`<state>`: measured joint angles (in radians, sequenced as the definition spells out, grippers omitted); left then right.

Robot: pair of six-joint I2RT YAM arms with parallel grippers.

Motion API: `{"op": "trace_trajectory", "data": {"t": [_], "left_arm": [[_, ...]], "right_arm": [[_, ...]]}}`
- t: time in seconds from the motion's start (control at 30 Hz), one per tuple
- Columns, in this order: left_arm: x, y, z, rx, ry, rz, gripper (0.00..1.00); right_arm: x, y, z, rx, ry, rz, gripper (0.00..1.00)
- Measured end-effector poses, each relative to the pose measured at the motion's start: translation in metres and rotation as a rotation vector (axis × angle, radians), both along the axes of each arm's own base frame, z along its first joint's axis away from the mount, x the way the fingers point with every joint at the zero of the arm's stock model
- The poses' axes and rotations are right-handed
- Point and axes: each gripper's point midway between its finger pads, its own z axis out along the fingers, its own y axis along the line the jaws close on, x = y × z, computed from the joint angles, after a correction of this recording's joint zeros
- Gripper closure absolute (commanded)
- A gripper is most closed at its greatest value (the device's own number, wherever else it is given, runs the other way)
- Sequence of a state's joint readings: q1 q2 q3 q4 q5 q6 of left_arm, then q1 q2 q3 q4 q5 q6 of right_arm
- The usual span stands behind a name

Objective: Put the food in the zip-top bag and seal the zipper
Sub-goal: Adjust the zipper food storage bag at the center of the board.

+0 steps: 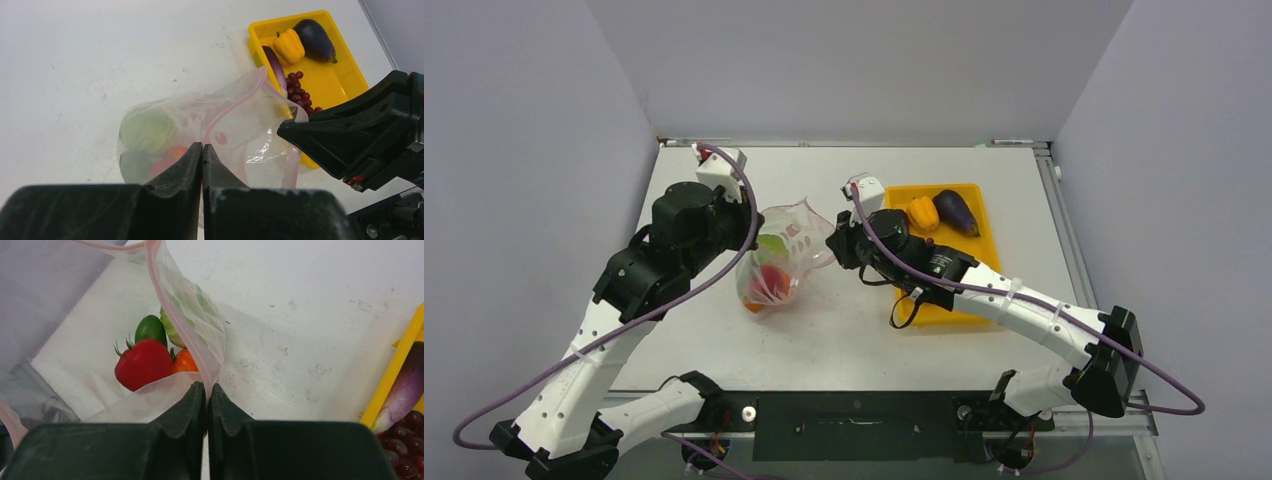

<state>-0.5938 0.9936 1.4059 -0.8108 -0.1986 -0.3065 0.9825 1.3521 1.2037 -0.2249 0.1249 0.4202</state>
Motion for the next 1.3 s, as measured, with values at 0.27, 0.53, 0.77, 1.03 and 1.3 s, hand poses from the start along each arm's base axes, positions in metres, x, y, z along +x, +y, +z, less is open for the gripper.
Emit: {"op": "trace_trajectory", "data": {"t": [0.27,0.53,0.77,1.03,1.3], "left_arm": [[0.002,-0.018,-0.064,0.046,0.138,-0.069,1.0],[0.002,-0.03,-0.079,0.027,0.151,-0.12,1.0],[-0.003,-0.03,-0.08,0.002,0.108,-0.143,1.0],[-0.007,-0.03,-0.082,-0.006,0.074,-0.165,1.0],[-0.006,-0.029,-0.083,0.002,0.067,-0.164,1.0]], "right_arm": [[0.0,-0.003,-0.037,-0.037,0.05,-0.007,0.95],[-0.002,-0.012,-0.056,-0.064,0.081,-0.023,0.92],[-0.005,-0.017,-0.04,-0.027,0.064,-0.027,0.73],[-0.006,-0.024,-0.025,-0.001,0.035,-0.044,0.49],[-0.002,-0.042,-0.015,-0.03,-0.003,-0.101,0.37]]}}
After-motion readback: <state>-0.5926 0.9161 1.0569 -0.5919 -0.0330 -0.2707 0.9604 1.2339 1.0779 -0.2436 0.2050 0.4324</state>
